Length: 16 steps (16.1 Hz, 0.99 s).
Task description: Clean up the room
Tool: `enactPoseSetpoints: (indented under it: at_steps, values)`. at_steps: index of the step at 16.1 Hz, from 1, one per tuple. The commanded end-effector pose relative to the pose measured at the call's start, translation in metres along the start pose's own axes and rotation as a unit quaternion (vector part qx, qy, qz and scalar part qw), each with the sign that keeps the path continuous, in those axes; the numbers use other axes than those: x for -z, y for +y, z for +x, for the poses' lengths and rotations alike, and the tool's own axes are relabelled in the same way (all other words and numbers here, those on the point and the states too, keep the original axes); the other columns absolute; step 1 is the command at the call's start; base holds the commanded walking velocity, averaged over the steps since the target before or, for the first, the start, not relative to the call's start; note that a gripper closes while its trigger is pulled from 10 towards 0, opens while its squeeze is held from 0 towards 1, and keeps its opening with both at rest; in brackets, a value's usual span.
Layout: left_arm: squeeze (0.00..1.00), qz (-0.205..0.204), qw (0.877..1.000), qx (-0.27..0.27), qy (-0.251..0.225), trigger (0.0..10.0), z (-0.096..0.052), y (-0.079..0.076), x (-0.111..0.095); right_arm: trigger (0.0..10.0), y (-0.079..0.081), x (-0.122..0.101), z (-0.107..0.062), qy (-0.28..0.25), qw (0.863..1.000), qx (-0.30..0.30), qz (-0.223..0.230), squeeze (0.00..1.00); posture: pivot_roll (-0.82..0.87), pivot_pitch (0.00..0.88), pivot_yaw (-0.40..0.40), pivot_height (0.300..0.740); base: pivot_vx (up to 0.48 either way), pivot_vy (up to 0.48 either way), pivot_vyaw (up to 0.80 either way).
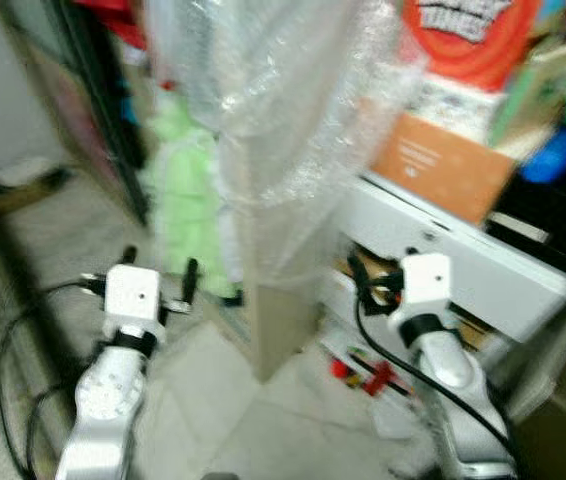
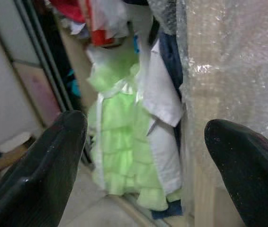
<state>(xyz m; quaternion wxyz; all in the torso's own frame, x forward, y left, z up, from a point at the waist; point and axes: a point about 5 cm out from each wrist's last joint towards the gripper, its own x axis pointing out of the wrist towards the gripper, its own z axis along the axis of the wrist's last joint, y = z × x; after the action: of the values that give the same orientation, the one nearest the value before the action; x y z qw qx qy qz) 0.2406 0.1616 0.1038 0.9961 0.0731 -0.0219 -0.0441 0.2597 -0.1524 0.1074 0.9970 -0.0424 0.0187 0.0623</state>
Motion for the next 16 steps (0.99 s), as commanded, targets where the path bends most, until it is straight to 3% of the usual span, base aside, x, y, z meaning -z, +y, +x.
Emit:
enactPoseSetpoints:
  at_steps: [1,16]
  values:
    - [0.0,0.005,1.0,0.0,-0.005,10.0,0.001,-0.001,-0.004,10.0,-0.001,-0.003,0.001,-0.002,1.0,0.002,0.004,0.0,-0.02,0.0,-0.008,0.74,0.0,0.0,0.8]
    - [0.0,0.005,1.0,0.017,-0.017,10.0,0.011,-0.013,-0.014,10.0,0.011,-0.008,0.017,-0.019,1.0,-0.02,0.009,0.0,0.05,0.0,-0.002,0.74,0.0,0.0,0.8]
